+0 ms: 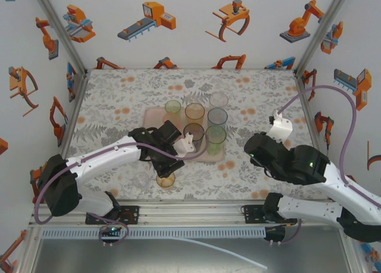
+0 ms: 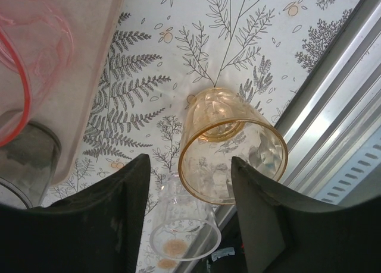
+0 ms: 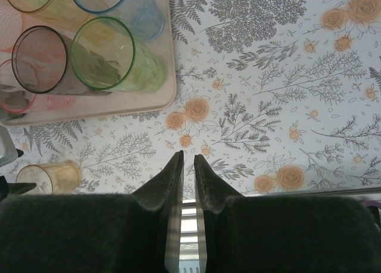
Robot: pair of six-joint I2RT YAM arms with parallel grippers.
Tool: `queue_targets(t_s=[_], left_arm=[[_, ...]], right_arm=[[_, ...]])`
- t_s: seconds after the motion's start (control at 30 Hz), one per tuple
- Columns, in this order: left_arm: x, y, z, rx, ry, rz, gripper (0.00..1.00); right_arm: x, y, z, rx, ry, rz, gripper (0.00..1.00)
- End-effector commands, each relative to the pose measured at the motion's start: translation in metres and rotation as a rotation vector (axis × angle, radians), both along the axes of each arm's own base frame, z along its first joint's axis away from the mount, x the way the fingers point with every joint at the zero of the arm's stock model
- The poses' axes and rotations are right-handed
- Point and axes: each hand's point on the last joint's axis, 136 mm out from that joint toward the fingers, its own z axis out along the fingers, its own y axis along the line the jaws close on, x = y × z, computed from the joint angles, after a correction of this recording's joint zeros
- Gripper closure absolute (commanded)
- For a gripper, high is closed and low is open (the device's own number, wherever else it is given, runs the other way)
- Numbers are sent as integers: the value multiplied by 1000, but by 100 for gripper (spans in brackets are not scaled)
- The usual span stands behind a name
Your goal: Place the glasses into the tray
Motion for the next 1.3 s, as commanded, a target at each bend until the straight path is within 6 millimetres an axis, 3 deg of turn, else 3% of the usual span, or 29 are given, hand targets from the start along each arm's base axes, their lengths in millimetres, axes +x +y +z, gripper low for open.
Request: queue_targets(t_s=[0.0, 0.33, 0.5, 1.27], left_arm=[[-3, 3, -6, 16, 11, 5, 50], [-9, 6, -16, 32, 39, 3, 52], [-8, 6, -20, 38, 47, 13, 60], [-4, 9, -30, 72, 42, 37, 69]], right_arm=[[2, -5, 0, -1, -24, -29, 83], [1, -5, -7, 9, -18, -26, 84], [1, -5, -9, 16, -21, -26, 84], [0, -7, -15, 31, -29, -29, 84]])
